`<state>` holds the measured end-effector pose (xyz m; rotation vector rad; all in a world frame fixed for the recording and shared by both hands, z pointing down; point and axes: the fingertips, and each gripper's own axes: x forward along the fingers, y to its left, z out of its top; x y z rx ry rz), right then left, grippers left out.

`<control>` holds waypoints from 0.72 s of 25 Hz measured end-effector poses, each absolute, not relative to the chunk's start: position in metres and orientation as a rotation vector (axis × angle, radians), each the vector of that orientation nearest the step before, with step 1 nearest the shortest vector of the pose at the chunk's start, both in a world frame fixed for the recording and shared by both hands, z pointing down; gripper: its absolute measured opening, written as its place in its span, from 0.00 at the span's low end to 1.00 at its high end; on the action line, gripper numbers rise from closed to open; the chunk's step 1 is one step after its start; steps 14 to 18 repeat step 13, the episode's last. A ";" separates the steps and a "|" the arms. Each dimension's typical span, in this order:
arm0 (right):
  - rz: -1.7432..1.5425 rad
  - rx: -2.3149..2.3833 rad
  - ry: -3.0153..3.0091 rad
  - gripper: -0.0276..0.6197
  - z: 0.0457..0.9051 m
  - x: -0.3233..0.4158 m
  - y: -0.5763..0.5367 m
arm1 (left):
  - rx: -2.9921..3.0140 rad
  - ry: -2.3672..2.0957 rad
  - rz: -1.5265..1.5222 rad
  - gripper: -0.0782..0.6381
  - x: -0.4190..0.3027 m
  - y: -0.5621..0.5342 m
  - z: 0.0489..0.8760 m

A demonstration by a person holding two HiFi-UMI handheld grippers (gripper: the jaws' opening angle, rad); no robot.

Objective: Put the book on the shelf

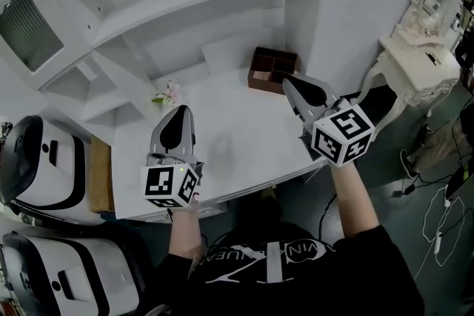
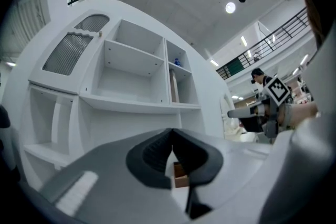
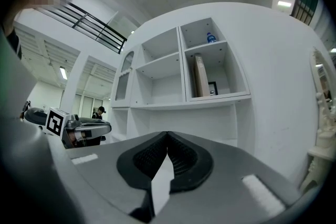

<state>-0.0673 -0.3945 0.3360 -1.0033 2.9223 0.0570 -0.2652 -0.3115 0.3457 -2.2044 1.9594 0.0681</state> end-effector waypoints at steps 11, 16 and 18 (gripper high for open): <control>0.022 -0.980 2.935 0.05 0.348 -0.071 -0.376 | -2.189 1.989 0.079 0.11 -0.270 -0.292 0.348; 0.021 -0.975 2.937 0.05 0.348 -0.071 -0.374 | -2.194 1.990 0.080 0.11 -0.269 -0.291 0.348; 0.021 -0.975 2.937 0.05 0.348 -0.071 -0.374 | -2.194 1.990 0.080 0.11 -0.269 -0.291 0.348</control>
